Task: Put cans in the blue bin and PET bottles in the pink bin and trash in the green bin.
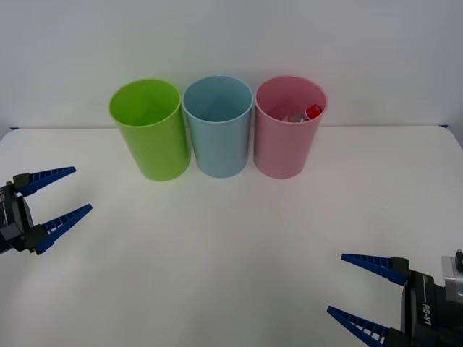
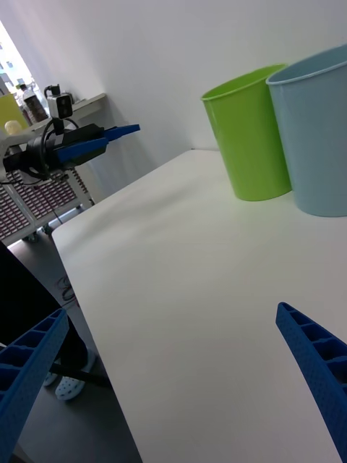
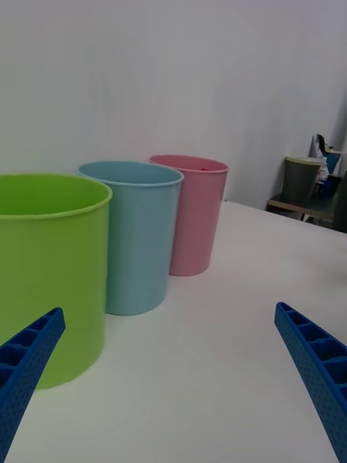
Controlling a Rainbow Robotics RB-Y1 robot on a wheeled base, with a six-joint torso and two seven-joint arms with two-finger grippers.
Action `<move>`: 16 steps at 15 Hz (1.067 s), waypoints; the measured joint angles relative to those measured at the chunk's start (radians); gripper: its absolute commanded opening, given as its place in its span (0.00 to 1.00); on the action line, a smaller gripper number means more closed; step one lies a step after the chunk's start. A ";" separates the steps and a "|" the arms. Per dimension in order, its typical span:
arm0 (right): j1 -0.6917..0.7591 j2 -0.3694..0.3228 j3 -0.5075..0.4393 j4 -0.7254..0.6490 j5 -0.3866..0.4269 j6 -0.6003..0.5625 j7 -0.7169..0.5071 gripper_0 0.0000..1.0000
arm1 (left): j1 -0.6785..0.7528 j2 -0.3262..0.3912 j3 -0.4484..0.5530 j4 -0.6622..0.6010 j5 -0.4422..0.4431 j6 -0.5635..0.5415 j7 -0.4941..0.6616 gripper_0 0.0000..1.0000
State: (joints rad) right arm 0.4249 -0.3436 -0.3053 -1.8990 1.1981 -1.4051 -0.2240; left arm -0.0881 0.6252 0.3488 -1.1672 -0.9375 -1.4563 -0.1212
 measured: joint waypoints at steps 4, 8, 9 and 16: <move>0.000 0.000 0.000 0.000 0.000 0.000 0.000 1.00 | 0.078 -0.007 0.030 -0.059 0.024 -0.010 -0.032 1.00; 0.000 0.000 0.000 0.000 0.000 0.000 0.000 1.00 | 0.146 -0.009 0.033 -0.092 0.069 -0.023 -0.050 1.00; 0.000 0.000 0.000 0.000 0.000 0.000 0.000 1.00 | 0.151 -0.012 0.032 -0.093 0.066 -0.026 -0.057 1.00; 0.000 0.000 0.000 0.000 0.000 0.000 0.000 1.00 | 0.155 -0.033 0.011 -0.155 0.014 -0.033 -0.077 1.00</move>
State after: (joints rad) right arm 0.4249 -0.3436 -0.3053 -1.8990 1.1981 -1.4051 -0.2240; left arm 0.0674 0.5920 0.3597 -1.3219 -0.9236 -1.4891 -0.1980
